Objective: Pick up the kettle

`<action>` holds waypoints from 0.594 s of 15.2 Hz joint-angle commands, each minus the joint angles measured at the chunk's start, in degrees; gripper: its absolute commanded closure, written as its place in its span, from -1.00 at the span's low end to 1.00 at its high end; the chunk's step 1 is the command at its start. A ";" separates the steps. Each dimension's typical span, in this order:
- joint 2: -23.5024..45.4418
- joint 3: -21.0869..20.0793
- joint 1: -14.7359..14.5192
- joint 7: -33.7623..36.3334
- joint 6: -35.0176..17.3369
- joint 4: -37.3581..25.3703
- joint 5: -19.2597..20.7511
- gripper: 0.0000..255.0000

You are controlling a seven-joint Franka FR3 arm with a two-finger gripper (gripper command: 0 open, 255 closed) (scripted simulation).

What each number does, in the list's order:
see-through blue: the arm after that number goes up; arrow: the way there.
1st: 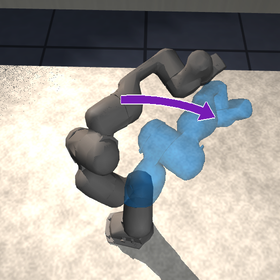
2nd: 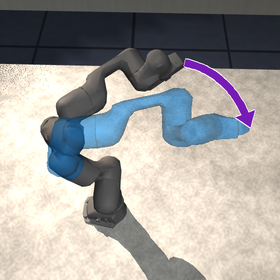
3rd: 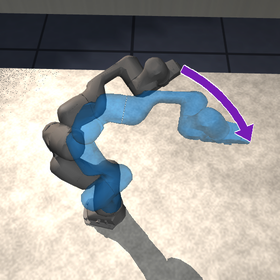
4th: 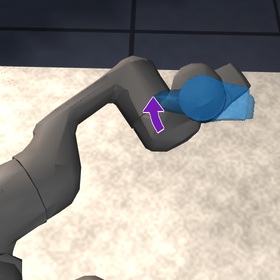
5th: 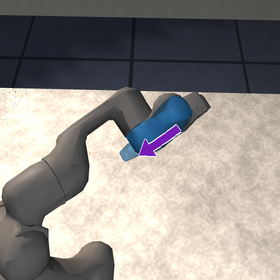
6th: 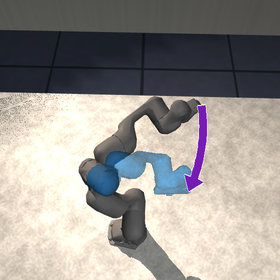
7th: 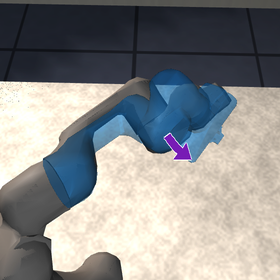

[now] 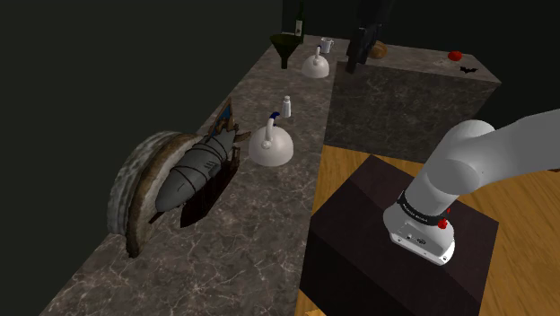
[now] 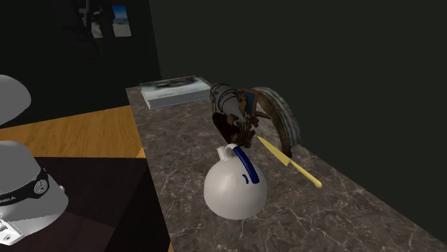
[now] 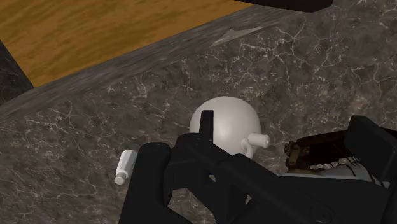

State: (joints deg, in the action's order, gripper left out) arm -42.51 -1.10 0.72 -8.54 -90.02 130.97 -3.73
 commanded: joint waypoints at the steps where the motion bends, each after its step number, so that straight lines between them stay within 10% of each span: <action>1: 0.00 0.00 0.00 0.00 0.00 0.00 0.00 -1.00; 9: 8.04 -10.50 3.99 22.99 -14.95 4.61 -4.31 -1.00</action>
State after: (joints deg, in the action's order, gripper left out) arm -35.76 -10.29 4.15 11.24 -102.75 135.04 -7.61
